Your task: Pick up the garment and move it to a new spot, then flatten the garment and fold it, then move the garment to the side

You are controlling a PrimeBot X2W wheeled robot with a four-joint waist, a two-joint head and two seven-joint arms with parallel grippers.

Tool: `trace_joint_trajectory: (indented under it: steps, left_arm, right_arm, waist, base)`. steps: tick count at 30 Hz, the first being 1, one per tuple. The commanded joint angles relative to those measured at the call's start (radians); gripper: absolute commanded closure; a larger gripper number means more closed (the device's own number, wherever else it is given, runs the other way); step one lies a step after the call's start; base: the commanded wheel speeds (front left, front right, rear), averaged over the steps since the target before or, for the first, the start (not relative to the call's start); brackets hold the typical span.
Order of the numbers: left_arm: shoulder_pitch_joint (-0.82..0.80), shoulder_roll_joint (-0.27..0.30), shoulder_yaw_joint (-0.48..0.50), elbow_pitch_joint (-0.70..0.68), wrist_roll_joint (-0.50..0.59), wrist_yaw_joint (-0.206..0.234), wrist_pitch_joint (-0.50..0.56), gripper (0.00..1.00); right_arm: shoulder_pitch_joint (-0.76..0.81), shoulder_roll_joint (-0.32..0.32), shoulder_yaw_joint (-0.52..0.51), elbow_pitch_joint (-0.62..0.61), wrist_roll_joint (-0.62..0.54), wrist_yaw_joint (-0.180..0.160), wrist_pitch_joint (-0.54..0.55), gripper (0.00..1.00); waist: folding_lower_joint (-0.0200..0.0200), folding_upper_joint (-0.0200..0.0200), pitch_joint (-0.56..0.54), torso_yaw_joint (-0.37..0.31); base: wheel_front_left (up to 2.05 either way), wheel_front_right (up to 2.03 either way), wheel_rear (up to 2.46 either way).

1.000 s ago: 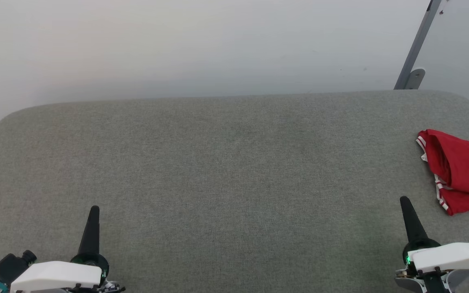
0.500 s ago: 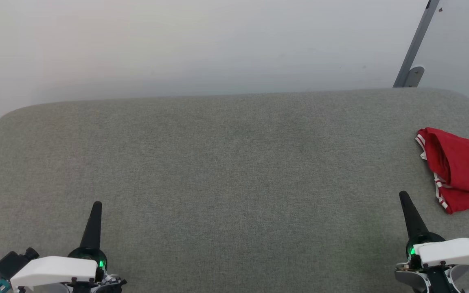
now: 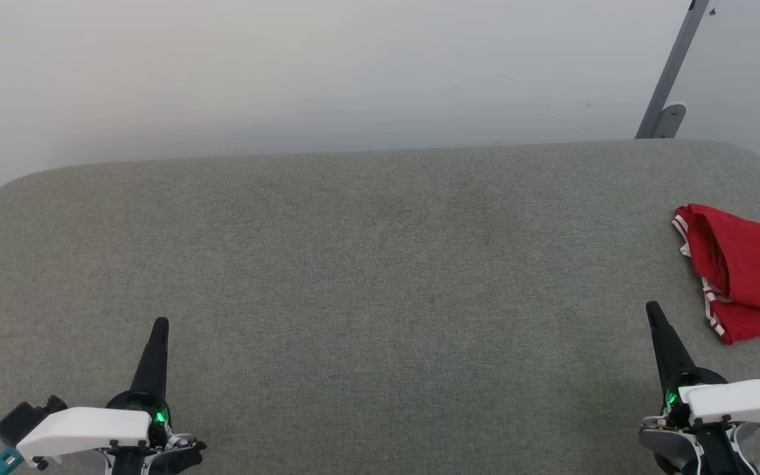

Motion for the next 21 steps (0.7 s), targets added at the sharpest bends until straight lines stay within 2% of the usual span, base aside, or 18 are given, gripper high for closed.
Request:
trace_joint_trajectory:
  steps: [1,21]
  left_arm:
    - [-0.018,0.002,0.005,-0.001,-0.015,-0.004,0.005,1.00]
    - [-0.050,-0.008,0.013,0.026,-0.149,-0.005,0.046,1.00]
  right_arm:
    - [-0.017,0.003,-0.003,-0.001,0.017,0.000,0.006,1.00]
    - [-0.036,0.008,-0.010,0.007,0.156,0.000,0.038,1.00]
  waist:
    - [0.0000,-0.0001,0.000,0.000]
    - [0.0000,-0.0001,0.009,-0.006]
  base:
    - [0.00,0.00,0.00]
    - [0.00,0.00,0.00]
